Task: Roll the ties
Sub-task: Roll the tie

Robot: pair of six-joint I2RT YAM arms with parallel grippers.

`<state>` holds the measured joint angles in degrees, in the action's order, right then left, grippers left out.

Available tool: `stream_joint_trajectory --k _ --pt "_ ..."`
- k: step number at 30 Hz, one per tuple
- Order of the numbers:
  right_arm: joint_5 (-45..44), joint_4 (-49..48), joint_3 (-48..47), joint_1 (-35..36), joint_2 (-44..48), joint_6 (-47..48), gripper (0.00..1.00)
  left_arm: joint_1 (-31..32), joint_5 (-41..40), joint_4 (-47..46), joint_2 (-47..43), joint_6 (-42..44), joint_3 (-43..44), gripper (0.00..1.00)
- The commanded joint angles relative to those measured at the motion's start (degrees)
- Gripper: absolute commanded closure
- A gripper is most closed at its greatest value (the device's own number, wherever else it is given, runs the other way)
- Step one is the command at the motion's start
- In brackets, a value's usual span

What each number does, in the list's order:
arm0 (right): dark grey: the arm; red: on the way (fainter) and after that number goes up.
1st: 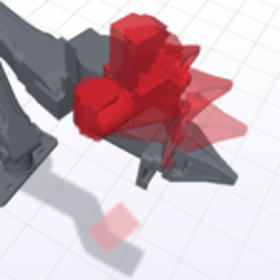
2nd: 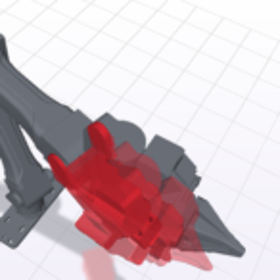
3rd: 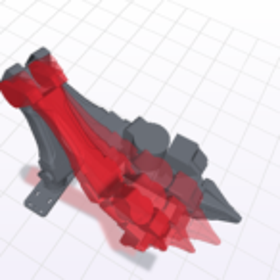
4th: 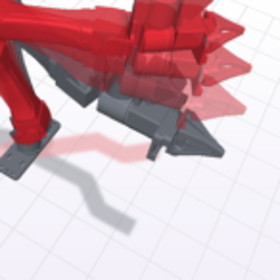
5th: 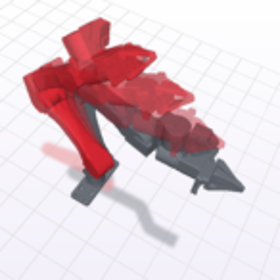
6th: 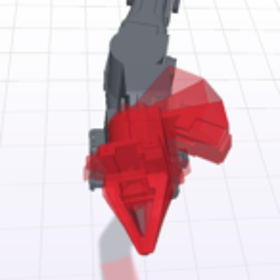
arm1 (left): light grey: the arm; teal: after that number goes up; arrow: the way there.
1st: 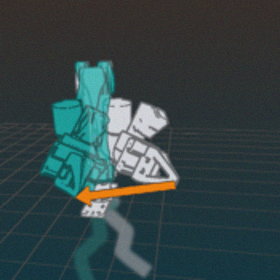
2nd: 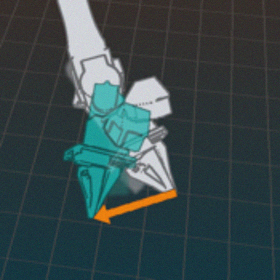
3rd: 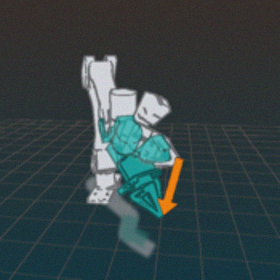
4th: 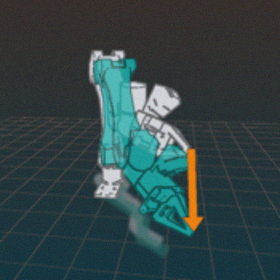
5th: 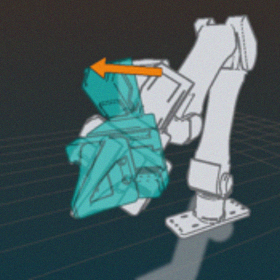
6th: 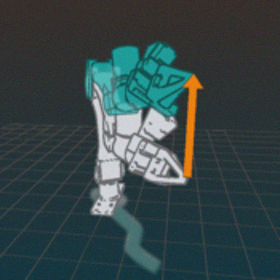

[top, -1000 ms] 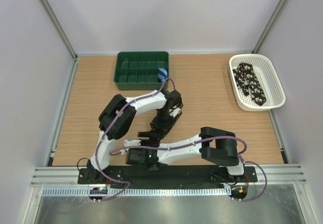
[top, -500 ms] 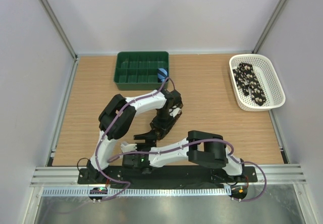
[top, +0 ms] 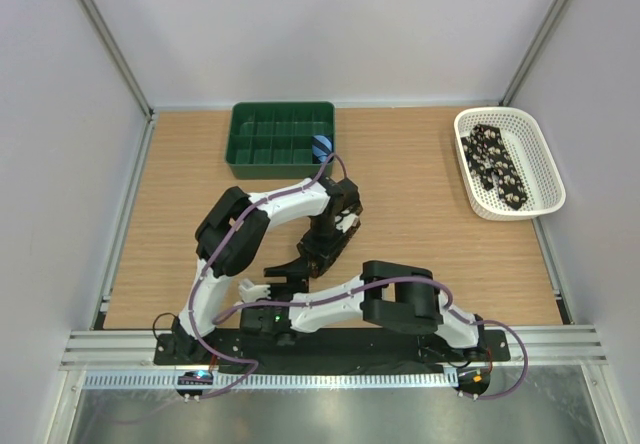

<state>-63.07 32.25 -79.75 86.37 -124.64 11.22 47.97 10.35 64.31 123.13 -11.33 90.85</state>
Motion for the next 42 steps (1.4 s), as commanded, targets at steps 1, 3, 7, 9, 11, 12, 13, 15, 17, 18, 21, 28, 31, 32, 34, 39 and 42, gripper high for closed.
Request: stream_joint_trajectory --k 1,3,7,9,11,12,13,15,17,18,21,28,31,32,34,39,42 --pt "1.5 0.9 -0.8 -1.3 -2.4 -3.9 0.20 0.2 0.2 -3.4 2.6 1.5 -2.5 0.73" --pt "1.5 1.6 -0.3 -1.6 -2.6 -4.6 0.20 0.2 0.1 -3.2 2.6 1.5 -2.3 0.74" --pt "1.6 1.4 0.8 -2.5 -2.8 -5.4 0.20 0.2 0.3 -3.6 2.6 1.5 -2.9 0.74" --pt "1.9 0.9 1.2 -3.0 -2.8 -5.3 0.20 0.1 0.5 -3.8 2.6 1.5 -3.1 0.74" --pt "2.1 0.8 1.0 -3.5 -2.8 -5.2 0.21 0.2 0.5 -3.9 2.6 1.4 -3.0 0.74" --pt "2.1 1.1 0.8 -3.7 -2.9 -5.2 0.22 0.2 0.7 -3.8 2.6 1.4 -3.0 0.74" --pt "2.1 1.2 0.6 -3.9 -3.0 -5.4 0.23 0.2 0.6 -3.6 2.6 1.3 -2.8 0.74" --pt "2.2 1.3 0.8 -4.5 -3.2 -5.5 0.25 0.2 0.6 -3.5 2.6 1.4 -2.8 0.74" --pt "2.4 1.2 0.9 -4.7 -3.2 -5.5 0.33 0.1 0.5 -3.5 2.2 1.4 -2.9 0.74" --pt "2.5 1.0 0.7 -4.7 -3.0 -5.3 0.37 0.1 0.5 -3.4 2.2 1.4 -3.0 0.74" --pt "2.6 1.1 0.3 -5.0 -3.0 -5.2 0.56 0.2 0.7 -3.4 2.1 1.4 -3.1 0.74" --pt "2.7 1.5 -0.6 -5.0 -3.2 -5.9 0.76 0.2 0.3 -3.8 1.6 1.4 -3.0 0.65" --pt "3.2 1.1 -0.1 -4.9 -2.4 -6.3 0.79 0.2 -0.1 -4.2 0.9 1.3 -2.7 0.55" --pt "3.3 0.9 0.2 -4.8 -2.2 -6.3 0.80 0.1 -0.4 -4.2 0.8 1.4 -2.6 0.54" --pt "3.6 0.4 0.6 -4.8 -1.8 -6.4 0.80 0.0 -0.9 -4.1 0.4 1.5 -2.0 0.53" --pt "5.1 0.4 0.7 -4.5 -1.1 -6.6 0.81 -0.5 -1.8 -2.7 0.0 2.4 0.7 0.46" --pt "5.1 0.5 0.3 -4.3 -1.0 -6.6 0.81 -0.8 -3.0 1.4 1.7 3.7 6.7 0.44"
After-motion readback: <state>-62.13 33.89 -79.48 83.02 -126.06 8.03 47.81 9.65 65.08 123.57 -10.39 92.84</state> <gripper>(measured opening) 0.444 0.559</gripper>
